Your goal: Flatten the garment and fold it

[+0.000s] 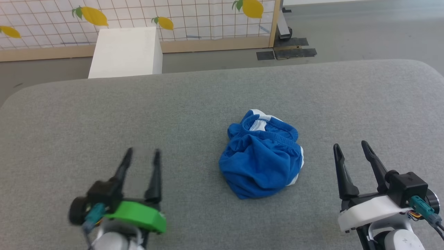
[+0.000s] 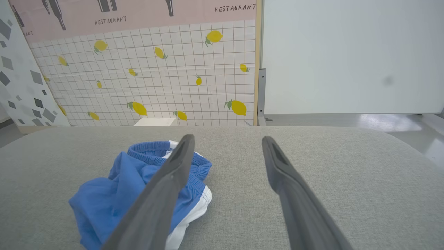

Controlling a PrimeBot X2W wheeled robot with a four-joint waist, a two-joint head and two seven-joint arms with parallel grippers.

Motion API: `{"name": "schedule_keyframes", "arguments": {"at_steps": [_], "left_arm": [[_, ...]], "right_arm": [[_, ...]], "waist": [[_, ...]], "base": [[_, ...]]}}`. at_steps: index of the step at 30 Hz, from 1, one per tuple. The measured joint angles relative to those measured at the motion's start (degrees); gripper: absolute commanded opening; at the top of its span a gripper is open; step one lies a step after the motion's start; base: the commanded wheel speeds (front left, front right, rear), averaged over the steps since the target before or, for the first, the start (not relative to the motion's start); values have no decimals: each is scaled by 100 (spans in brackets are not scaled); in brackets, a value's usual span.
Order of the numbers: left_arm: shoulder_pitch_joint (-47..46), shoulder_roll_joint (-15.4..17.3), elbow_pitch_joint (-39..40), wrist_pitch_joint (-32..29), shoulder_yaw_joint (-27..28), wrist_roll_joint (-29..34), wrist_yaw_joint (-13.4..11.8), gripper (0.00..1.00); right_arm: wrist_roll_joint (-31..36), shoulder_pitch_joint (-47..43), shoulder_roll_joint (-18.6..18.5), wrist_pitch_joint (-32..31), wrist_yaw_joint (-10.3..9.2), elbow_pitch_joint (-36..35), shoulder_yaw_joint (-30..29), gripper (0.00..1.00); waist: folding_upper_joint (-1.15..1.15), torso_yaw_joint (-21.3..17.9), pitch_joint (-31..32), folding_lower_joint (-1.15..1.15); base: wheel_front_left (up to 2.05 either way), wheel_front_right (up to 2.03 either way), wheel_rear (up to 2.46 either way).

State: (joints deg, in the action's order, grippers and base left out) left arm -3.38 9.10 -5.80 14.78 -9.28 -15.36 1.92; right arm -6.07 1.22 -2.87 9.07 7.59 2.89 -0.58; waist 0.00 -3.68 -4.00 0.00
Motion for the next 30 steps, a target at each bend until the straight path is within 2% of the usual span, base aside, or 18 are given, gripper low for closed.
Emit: {"name": "schedule_keyframes", "arguments": {"at_steps": [3, 8, 15, 24, 30], "left_arm": [[-465, -91, -282, -96, -371, 53, 192, 100], [-1639, -356, -933, -597, -1046, 215, 385, 100], [-3141, -576, -2215, -1688, -1990, 19, 513, 100], [-4508, -603, -3635, -3634, -2829, -267, 523, 100], [-4909, -611, -3793, -4882, -3867, -907, 534, 100]], "right_arm": [[-1, 1, 0, 0, 0, -13, 15, 100], [-11, 7, -1, 1, 0, -5, 40, 100], [-66, 160, -1, 54, 0, 74, 149, 100], [-247, 328, 0, 190, 0, 267, 339, 100], [-270, 350, -2, 285, 0, 402, 357, 100]], "waist": [[0, -41, -45, 0], [0, -150, -152, 0], [0, -413, -341, 0], [0, -908, -632, 1], [0, -1204, -816, 1]], "base": [[0, 0, 0], [0, 0, 0], [0, 0, 0], [0, 0, 0], [0, 0, 0]]}}
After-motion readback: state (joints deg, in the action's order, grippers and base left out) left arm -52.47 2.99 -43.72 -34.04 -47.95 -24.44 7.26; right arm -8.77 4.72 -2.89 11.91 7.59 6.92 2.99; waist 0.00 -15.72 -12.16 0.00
